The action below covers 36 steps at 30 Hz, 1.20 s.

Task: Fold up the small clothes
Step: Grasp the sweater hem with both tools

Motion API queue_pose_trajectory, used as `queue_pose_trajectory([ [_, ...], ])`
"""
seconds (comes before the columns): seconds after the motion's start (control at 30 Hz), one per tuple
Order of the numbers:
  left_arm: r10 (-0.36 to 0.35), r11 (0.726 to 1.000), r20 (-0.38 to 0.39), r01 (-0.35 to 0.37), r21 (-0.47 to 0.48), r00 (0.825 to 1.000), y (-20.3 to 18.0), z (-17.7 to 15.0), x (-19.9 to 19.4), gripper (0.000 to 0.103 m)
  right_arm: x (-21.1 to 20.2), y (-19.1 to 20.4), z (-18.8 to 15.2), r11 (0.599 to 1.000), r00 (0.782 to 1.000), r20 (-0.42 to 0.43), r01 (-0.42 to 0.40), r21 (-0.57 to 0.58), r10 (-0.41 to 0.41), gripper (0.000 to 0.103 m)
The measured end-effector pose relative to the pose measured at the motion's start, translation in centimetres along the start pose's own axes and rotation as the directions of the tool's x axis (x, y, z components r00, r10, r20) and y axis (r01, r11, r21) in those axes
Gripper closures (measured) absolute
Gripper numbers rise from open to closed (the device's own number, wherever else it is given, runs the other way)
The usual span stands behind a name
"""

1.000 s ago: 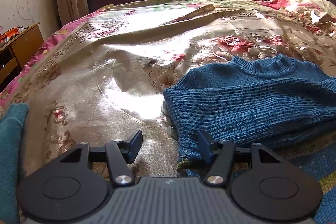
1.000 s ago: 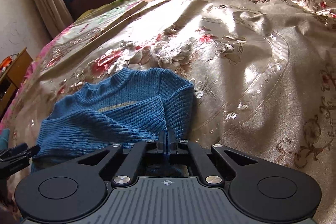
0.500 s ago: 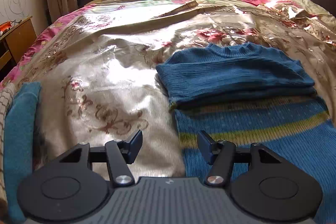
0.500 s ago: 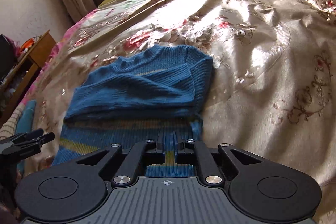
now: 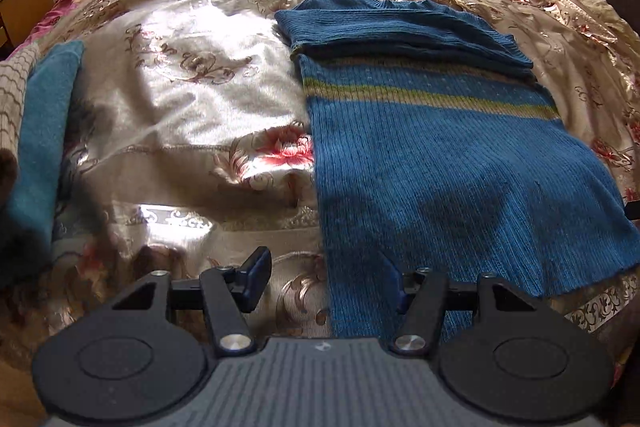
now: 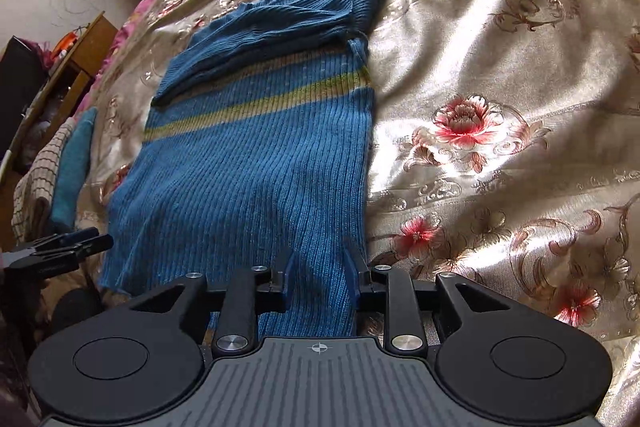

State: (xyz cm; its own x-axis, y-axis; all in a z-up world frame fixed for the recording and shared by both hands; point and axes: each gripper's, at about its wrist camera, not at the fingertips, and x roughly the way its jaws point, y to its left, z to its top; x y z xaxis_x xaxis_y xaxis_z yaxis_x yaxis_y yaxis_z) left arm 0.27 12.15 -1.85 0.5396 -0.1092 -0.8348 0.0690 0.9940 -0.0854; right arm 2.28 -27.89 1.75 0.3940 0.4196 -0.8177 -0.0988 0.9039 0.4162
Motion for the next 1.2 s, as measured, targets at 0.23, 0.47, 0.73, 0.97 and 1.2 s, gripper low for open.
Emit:
queue_pose_trajectory([
  [0.23,-0.016,1.0,-0.019,0.015,-0.022,1.0,-0.4,-0.6,0.5,0.041,-0.1,-0.9,-1.4,0.999,1.0,-0.009,-0.009,0.031,0.009,0.076],
  [0.47,-0.095,0.995,-0.031,0.094,-0.029,0.995,-1.0,-0.9,0.1,0.047,0.0,-1.4,-1.8,0.999,0.999,-0.018,-0.026,0.047,0.027,0.077],
  [0.73,-0.134,0.989,-0.058,0.13,-0.074,0.989,-0.5,-0.6,0.7,0.048,1.1,-1.9,-1.5,0.993,0.996,-0.047,-0.075,0.09,0.079,0.074],
  [0.97,-0.183,0.971,-0.05,0.172,-0.164,0.982,0.6,-0.3,0.7,0.09,1.0,-2.4,-2.0,0.976,0.989,-0.019,-0.144,0.163,0.149,0.089],
  [1.2,-0.283,0.919,0.036,0.282,-0.274,0.958,2.0,1.0,-0.2,0.09,-0.4,-2.1,-0.4,0.918,0.951,0.114,-0.308,0.25,0.288,0.092],
])
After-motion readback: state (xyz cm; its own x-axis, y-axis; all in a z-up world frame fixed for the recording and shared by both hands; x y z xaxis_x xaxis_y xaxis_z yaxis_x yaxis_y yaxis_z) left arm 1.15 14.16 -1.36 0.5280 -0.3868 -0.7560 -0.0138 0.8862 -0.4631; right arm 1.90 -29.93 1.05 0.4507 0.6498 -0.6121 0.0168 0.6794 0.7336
